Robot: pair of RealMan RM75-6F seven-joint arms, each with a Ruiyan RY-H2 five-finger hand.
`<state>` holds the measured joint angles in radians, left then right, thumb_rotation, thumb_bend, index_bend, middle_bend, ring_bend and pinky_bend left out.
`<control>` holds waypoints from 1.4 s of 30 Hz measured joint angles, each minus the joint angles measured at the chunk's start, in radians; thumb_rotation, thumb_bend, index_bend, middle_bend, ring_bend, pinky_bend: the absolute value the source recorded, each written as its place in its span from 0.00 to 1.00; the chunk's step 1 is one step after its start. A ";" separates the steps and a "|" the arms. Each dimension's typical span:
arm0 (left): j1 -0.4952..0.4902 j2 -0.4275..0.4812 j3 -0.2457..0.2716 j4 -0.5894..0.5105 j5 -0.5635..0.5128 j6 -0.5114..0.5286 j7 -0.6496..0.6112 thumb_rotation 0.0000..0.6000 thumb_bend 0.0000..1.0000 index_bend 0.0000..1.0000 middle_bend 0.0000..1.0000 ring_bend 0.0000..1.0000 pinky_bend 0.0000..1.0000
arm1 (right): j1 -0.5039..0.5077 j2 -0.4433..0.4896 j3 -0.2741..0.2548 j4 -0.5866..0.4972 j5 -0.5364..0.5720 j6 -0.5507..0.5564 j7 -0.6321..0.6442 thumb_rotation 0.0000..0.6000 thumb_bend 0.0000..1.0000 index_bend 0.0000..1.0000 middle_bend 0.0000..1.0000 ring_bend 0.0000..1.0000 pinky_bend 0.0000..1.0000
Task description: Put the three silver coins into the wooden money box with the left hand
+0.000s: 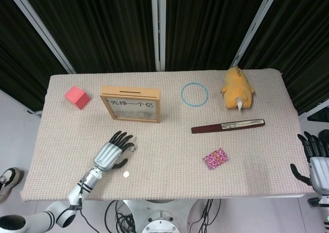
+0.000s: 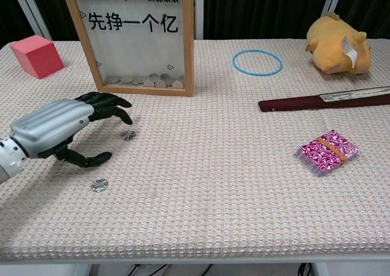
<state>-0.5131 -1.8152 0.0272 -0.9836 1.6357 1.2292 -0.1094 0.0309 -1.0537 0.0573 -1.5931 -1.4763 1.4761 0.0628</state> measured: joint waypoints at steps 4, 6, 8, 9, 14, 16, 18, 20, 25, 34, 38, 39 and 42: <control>-0.007 0.017 -0.007 -0.043 -0.027 -0.041 -0.002 1.00 0.22 0.26 0.08 0.00 0.00 | 0.000 -0.001 0.000 0.001 0.002 -0.003 0.000 1.00 0.28 0.00 0.00 0.00 0.00; -0.010 0.024 -0.010 -0.059 -0.040 -0.057 0.003 1.00 0.22 0.26 0.08 0.00 0.00 | 0.000 -0.002 -0.001 0.003 0.004 -0.004 0.002 1.00 0.28 0.00 0.00 0.00 0.00; -0.013 0.026 -0.011 -0.064 -0.044 -0.064 0.008 1.00 0.22 0.28 0.08 0.00 0.00 | -0.001 -0.003 0.000 0.006 0.006 -0.004 0.004 1.00 0.28 0.00 0.00 0.00 0.00; -0.013 0.026 -0.011 -0.066 -0.045 -0.066 0.011 1.00 0.22 0.29 0.08 0.00 0.00 | -0.001 -0.003 0.000 0.007 0.006 -0.004 0.005 1.00 0.28 0.00 0.00 0.00 0.00; -0.014 0.020 -0.011 -0.063 -0.048 -0.068 0.009 1.00 0.22 0.31 0.08 0.00 0.00 | -0.002 -0.004 0.000 0.013 0.009 -0.005 0.010 1.00 0.28 0.00 0.00 0.00 0.00; -0.015 0.017 -0.011 -0.060 -0.049 -0.069 0.009 1.00 0.22 0.31 0.08 0.00 0.00 | -0.002 -0.005 0.000 0.016 0.009 -0.006 0.012 1.00 0.28 0.00 0.00 0.00 0.00; -0.016 0.015 -0.011 -0.057 -0.050 -0.071 0.009 1.00 0.22 0.31 0.08 0.00 0.00 | -0.001 -0.006 0.000 0.018 0.010 -0.008 0.014 1.00 0.28 0.00 0.00 0.00 0.00; -0.018 0.012 -0.012 -0.053 -0.051 -0.073 0.007 1.00 0.22 0.31 0.08 0.00 0.00 | -0.001 -0.007 -0.001 0.021 0.012 -0.011 0.016 1.00 0.28 0.00 0.00 0.00 0.00; -0.022 0.007 -0.014 -0.046 -0.053 -0.077 0.004 1.00 0.22 0.31 0.08 0.00 0.00 | 0.001 -0.008 0.000 0.027 0.016 -0.015 0.020 1.00 0.28 0.00 0.00 0.00 0.00; -0.031 -0.006 -0.013 -0.026 -0.055 -0.090 0.002 1.00 0.22 0.31 0.08 0.00 0.00 | 0.004 -0.011 0.002 0.035 0.021 -0.023 0.027 1.00 0.28 0.00 0.00 0.00 0.00; -0.035 -0.011 -0.014 -0.017 -0.054 -0.091 -0.001 1.00 0.22 0.32 0.09 0.00 0.00 | 0.003 -0.012 0.003 0.037 0.023 -0.024 0.028 1.00 0.28 0.00 0.00 0.00 0.00; -0.036 -0.012 -0.014 -0.015 -0.053 -0.091 -0.003 1.00 0.22 0.32 0.09 0.00 0.00 | 0.003 -0.012 0.003 0.037 0.024 -0.024 0.028 1.00 0.28 0.00 0.00 0.00 0.00; -0.040 -0.013 -0.015 -0.012 -0.052 -0.090 -0.005 1.00 0.22 0.33 0.09 0.00 0.00 | 0.003 -0.012 0.003 0.037 0.025 -0.024 0.026 1.00 0.29 0.00 0.00 0.00 0.00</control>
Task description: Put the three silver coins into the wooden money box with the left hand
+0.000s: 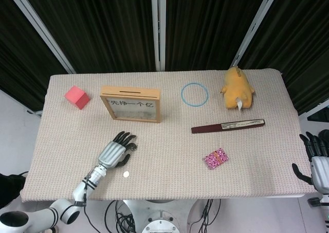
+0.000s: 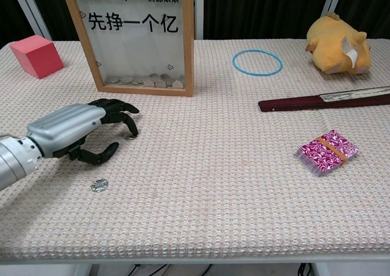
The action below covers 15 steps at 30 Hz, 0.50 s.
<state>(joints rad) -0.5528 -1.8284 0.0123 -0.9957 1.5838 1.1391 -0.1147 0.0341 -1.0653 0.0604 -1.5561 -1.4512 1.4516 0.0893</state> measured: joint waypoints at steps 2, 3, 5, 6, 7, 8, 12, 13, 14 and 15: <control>-0.003 0.001 -0.001 0.000 0.001 0.000 -0.001 1.00 0.22 0.34 0.09 0.00 0.00 | 0.000 0.000 0.000 -0.001 0.000 -0.001 -0.001 1.00 0.28 0.00 0.00 0.00 0.00; -0.005 0.001 -0.002 0.000 0.002 0.000 -0.001 1.00 0.22 0.34 0.09 0.00 0.00 | 0.001 -0.001 0.000 -0.001 0.000 -0.001 -0.002 1.00 0.28 0.00 0.00 0.00 0.00; -0.009 0.002 -0.004 0.000 0.003 0.000 -0.001 1.00 0.21 0.35 0.09 0.00 0.00 | 0.001 -0.002 -0.001 -0.002 -0.001 -0.001 -0.003 1.00 0.29 0.00 0.00 0.00 0.00; -0.011 0.003 -0.004 0.000 0.004 -0.001 0.001 1.00 0.21 0.36 0.09 0.00 0.00 | 0.001 -0.002 -0.001 -0.002 -0.002 -0.001 -0.004 1.00 0.29 0.00 0.00 0.00 0.00; -0.013 0.003 -0.004 0.000 0.004 -0.001 0.003 1.00 0.21 0.36 0.09 0.00 0.00 | 0.001 -0.002 -0.001 -0.003 -0.002 -0.001 -0.004 1.00 0.29 0.00 0.00 0.00 0.00; -0.015 0.003 -0.004 0.001 0.005 -0.002 0.004 1.00 0.21 0.37 0.10 0.00 0.00 | 0.000 -0.002 -0.001 -0.003 -0.002 0.000 -0.005 1.00 0.28 0.00 0.00 0.00 0.00; -0.021 -0.002 -0.007 0.009 0.006 -0.004 0.009 1.00 0.21 0.39 0.10 0.00 0.00 | -0.001 -0.002 -0.002 -0.004 -0.001 0.001 -0.007 1.00 0.29 0.00 0.00 0.00 0.00; -0.022 -0.003 -0.007 0.012 0.006 -0.004 0.010 1.00 0.21 0.39 0.10 0.00 0.00 | -0.001 -0.001 -0.002 -0.005 -0.002 0.001 -0.007 1.00 0.29 0.00 0.00 0.00 0.00; -0.024 -0.005 -0.008 0.015 0.006 -0.004 0.011 1.00 0.21 0.39 0.10 0.00 0.00 | -0.001 -0.001 -0.002 -0.005 -0.002 0.001 -0.008 1.00 0.29 0.00 0.00 0.00 0.00; -0.026 -0.007 -0.009 0.019 0.006 -0.004 0.012 1.00 0.21 0.40 0.10 0.00 0.00 | -0.001 -0.001 -0.002 -0.005 -0.002 0.001 -0.008 1.00 0.29 0.00 0.00 0.00 0.00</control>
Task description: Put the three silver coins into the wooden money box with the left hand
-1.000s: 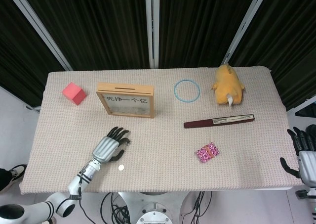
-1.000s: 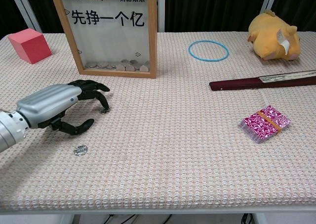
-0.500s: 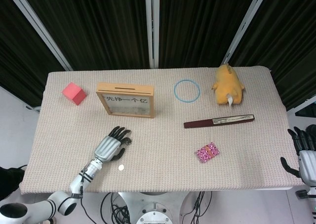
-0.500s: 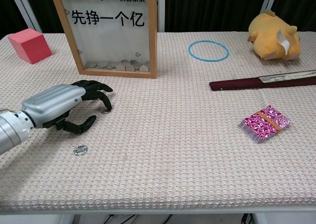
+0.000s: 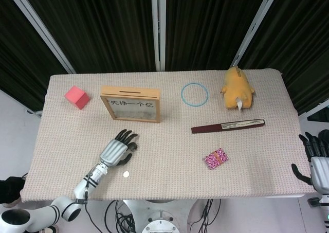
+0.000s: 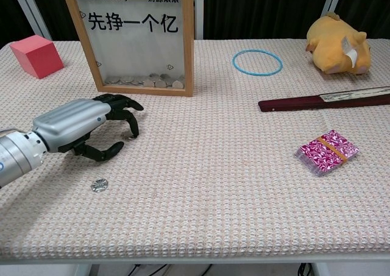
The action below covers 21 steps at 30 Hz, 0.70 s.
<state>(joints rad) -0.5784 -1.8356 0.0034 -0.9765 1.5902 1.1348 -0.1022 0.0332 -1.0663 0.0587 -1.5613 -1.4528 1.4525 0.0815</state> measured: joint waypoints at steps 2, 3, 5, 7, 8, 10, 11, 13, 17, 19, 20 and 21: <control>-0.003 -0.004 -0.001 0.007 0.001 0.001 0.002 1.00 0.21 0.40 0.11 0.00 0.00 | 0.000 0.000 0.000 0.000 0.000 0.000 0.000 1.00 0.29 0.00 0.00 0.00 0.00; -0.005 -0.007 -0.001 0.013 0.002 0.002 0.003 1.00 0.21 0.40 0.11 0.00 0.00 | 0.000 0.000 0.000 0.000 0.001 0.000 0.001 1.00 0.29 0.00 0.00 0.00 0.00; -0.008 -0.011 -0.002 0.021 0.004 0.003 0.004 1.00 0.21 0.41 0.11 0.00 0.00 | 0.000 0.000 0.001 0.001 0.002 -0.001 0.002 1.00 0.29 0.00 0.00 0.00 0.00; -0.012 -0.015 -0.003 0.031 0.006 0.005 0.005 1.00 0.21 0.41 0.11 0.00 0.00 | 0.000 0.001 0.001 0.002 0.002 -0.002 0.003 1.00 0.29 0.00 0.00 0.00 0.00; -0.013 -0.017 -0.003 0.035 0.007 0.005 0.006 1.00 0.21 0.42 0.11 0.00 0.00 | 0.000 0.001 0.001 0.002 0.003 -0.002 0.004 1.00 0.29 0.00 0.00 0.00 0.00; -0.017 -0.021 -0.005 0.043 0.008 0.007 0.007 1.00 0.21 0.42 0.12 0.00 0.00 | 0.000 0.001 0.001 0.003 0.002 -0.002 0.004 1.00 0.29 0.00 0.00 0.00 0.00; -0.019 -0.022 -0.005 0.046 0.009 0.007 0.008 1.00 0.21 0.43 0.12 0.00 0.00 | 0.000 0.002 0.001 0.003 0.003 -0.002 0.004 1.00 0.29 0.00 0.00 0.00 0.00; -0.022 -0.025 -0.007 0.052 0.009 0.008 0.008 1.00 0.21 0.43 0.12 0.00 0.00 | 0.001 0.002 0.001 0.003 0.003 -0.003 0.005 1.00 0.28 0.00 0.00 0.00 0.00; -0.030 -0.027 -0.013 0.061 0.007 0.009 0.007 1.00 0.21 0.44 0.12 0.00 0.00 | 0.001 0.004 0.001 0.002 0.001 -0.004 0.004 1.00 0.29 0.00 0.00 0.00 0.00; -0.033 -0.027 -0.016 0.065 0.005 0.009 0.008 1.00 0.21 0.45 0.13 0.00 0.00 | 0.002 0.004 0.001 0.002 0.002 -0.005 0.005 1.00 0.29 0.00 0.00 0.00 0.00; -0.034 -0.027 -0.017 0.066 0.004 0.009 0.009 1.00 0.21 0.45 0.13 0.00 0.00 | 0.002 0.004 0.001 0.002 0.002 -0.005 0.005 1.00 0.29 0.00 0.00 0.00 0.00; -0.035 -0.027 -0.019 0.068 0.003 0.009 0.011 1.00 0.21 0.45 0.13 0.00 0.00 | 0.002 0.004 0.001 0.002 0.001 -0.005 0.005 1.00 0.29 0.00 0.00 0.00 0.00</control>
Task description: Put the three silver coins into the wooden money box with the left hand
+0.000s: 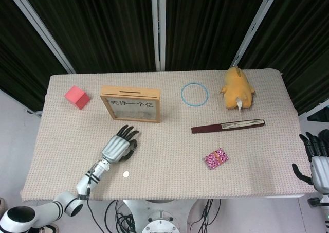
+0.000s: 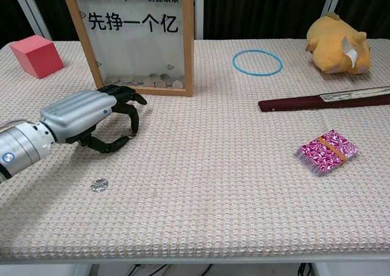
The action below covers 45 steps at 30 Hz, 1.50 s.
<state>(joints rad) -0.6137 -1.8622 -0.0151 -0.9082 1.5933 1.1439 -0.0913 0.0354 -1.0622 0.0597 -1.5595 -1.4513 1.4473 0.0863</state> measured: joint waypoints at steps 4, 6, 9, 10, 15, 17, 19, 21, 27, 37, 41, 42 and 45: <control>-0.002 -0.003 -0.003 0.008 -0.001 0.006 0.005 1.00 0.21 0.46 0.14 0.00 0.00 | 0.001 0.000 0.000 -0.001 0.000 -0.001 -0.001 1.00 0.29 0.00 0.00 0.00 0.00; -0.001 -0.009 -0.003 0.016 0.000 0.015 0.009 1.00 0.21 0.47 0.14 0.00 0.00 | 0.001 0.000 0.000 -0.003 0.000 -0.001 -0.003 1.00 0.29 0.00 0.00 0.00 0.00; 0.003 -0.023 -0.002 0.034 0.002 0.032 0.008 1.00 0.21 0.47 0.15 0.00 0.00 | 0.001 0.002 0.000 -0.005 0.001 -0.001 -0.004 1.00 0.28 0.00 0.00 0.00 0.00; 0.004 -0.027 -0.002 0.040 0.004 0.036 0.005 1.00 0.21 0.48 0.16 0.00 0.00 | 0.001 0.002 0.000 -0.005 0.001 -0.001 -0.004 1.00 0.28 0.00 0.00 0.00 0.00; 0.007 -0.045 0.001 0.068 0.010 0.057 -0.026 1.00 0.23 0.49 0.17 0.00 0.00 | -0.001 0.003 -0.001 -0.005 0.003 -0.001 -0.003 1.00 0.29 0.00 0.00 0.00 0.00; 0.007 -0.048 0.002 0.073 0.012 0.060 -0.043 1.00 0.25 0.49 0.17 0.00 0.00 | -0.001 0.004 -0.001 -0.006 0.003 -0.002 -0.003 1.00 0.29 0.00 0.00 0.00 0.00; 0.005 -0.053 0.003 0.087 0.015 0.065 -0.057 1.00 0.27 0.50 0.17 0.00 0.00 | -0.002 0.005 -0.001 -0.006 0.003 -0.001 -0.004 1.00 0.28 0.00 0.00 0.00 0.00; 0.004 -0.061 0.002 0.102 0.015 0.069 -0.064 1.00 0.28 0.50 0.17 0.00 0.00 | -0.001 0.006 -0.001 -0.008 0.004 -0.001 -0.006 1.00 0.28 0.00 0.00 0.00 0.00; 0.001 -0.071 0.001 0.123 0.015 0.076 -0.078 1.00 0.34 0.51 0.18 0.00 0.00 | 0.002 0.004 0.000 -0.007 0.009 -0.011 -0.008 1.00 0.28 0.00 0.00 0.00 0.00; 0.001 -0.064 0.003 0.122 0.012 0.078 -0.083 1.00 0.41 0.53 0.18 0.00 0.00 | 0.007 0.002 0.001 -0.009 0.011 -0.016 -0.015 1.00 0.29 0.00 0.00 0.00 0.00; 0.001 -0.059 0.005 0.111 0.011 0.076 -0.084 1.00 0.41 0.54 0.18 0.00 0.00 | 0.006 0.002 0.000 -0.010 0.011 -0.016 -0.015 1.00 0.28 0.00 0.00 0.00 0.00; 0.001 -0.059 0.006 0.109 0.011 0.075 -0.084 1.00 0.42 0.54 0.18 0.00 0.00 | 0.006 0.002 0.000 -0.010 0.011 -0.016 -0.015 1.00 0.28 0.00 0.00 0.00 0.00; 0.001 -0.059 0.006 0.104 0.010 0.075 -0.087 1.00 0.43 0.55 0.19 0.00 0.00 | 0.005 0.002 0.000 -0.009 0.013 -0.016 -0.014 1.00 0.28 0.00 0.00 0.00 0.00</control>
<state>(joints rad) -0.6126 -1.9209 -0.0090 -0.8040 1.6036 1.2187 -0.1785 0.0407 -1.0603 0.0601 -1.5685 -1.4382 1.4314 0.0720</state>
